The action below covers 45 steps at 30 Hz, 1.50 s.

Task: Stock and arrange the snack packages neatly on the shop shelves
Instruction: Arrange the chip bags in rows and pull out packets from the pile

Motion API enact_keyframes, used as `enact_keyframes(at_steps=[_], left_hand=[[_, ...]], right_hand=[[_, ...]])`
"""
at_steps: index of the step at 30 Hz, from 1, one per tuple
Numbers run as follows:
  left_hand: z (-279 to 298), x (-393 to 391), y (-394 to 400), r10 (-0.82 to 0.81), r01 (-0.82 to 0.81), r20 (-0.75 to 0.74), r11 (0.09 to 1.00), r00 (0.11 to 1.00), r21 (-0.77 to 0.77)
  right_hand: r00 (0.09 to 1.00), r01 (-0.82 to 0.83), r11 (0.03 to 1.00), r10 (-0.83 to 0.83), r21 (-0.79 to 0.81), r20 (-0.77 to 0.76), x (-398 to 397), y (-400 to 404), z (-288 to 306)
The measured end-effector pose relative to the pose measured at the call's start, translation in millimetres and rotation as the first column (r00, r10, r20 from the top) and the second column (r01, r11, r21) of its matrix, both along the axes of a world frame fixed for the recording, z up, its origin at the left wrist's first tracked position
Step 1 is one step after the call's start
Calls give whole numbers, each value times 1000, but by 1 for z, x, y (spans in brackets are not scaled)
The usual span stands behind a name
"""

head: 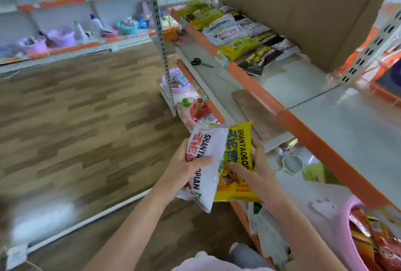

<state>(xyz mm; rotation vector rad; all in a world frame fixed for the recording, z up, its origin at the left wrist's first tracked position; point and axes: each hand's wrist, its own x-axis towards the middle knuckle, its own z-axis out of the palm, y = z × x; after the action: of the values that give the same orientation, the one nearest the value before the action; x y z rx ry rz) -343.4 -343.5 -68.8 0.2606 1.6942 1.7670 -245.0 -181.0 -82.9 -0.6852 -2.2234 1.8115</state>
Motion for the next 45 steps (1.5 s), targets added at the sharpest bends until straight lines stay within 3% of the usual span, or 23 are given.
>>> enact_keyframes(at_steps=[4, 10, 17, 23, 27, 31, 34, 39, 42, 45], left_hand=[[-8, -17, 3, 102, -105, 66, 993, 993, 48], [-10, -63, 26, 137, -139, 67, 990, 988, 35], [9, -142, 103, 15, -15, 15, 999, 1000, -38], [11, -176, 201, -217, 194, -120, 965, 969, -177], [7, -194, 264, -371, 345, -149, 923, 917, -172], [6, -221, 335, -460, 418, -288, 887, 840, -199], [8, -238, 392, -540, 479, -411, 841, 734, -251], [-4, -258, 474, -663, 584, -612, 723, 432, -370], [-15, -258, 500, -673, 486, -718, 695, 178, -530], [-22, -249, 516, -640, 436, -768, 698, 26, -568]], right_hand=[[998, -61, 998, 61, 13, 14, -33, 8, 3], [995, -97, 995, 97, -6, -2, -92, 40, 1], [998, -12, 1000, 13, 7, -65, -149, 106, 10], [960, 281, 960, -281, -14, 5, -138, 180, 2], [853, 521, 850, -522, -78, 17, -124, 208, -7], [730, 680, 733, -680, 30, 66, -119, 224, -13], [635, 755, 649, -759, 91, 142, -123, 230, -16], [539, 768, 586, -810, 261, 232, -138, 234, -9], [470, 794, 525, -850, 307, 239, -146, 234, -8], [412, 813, 466, -884, 349, 222, -156, 227, -4]])
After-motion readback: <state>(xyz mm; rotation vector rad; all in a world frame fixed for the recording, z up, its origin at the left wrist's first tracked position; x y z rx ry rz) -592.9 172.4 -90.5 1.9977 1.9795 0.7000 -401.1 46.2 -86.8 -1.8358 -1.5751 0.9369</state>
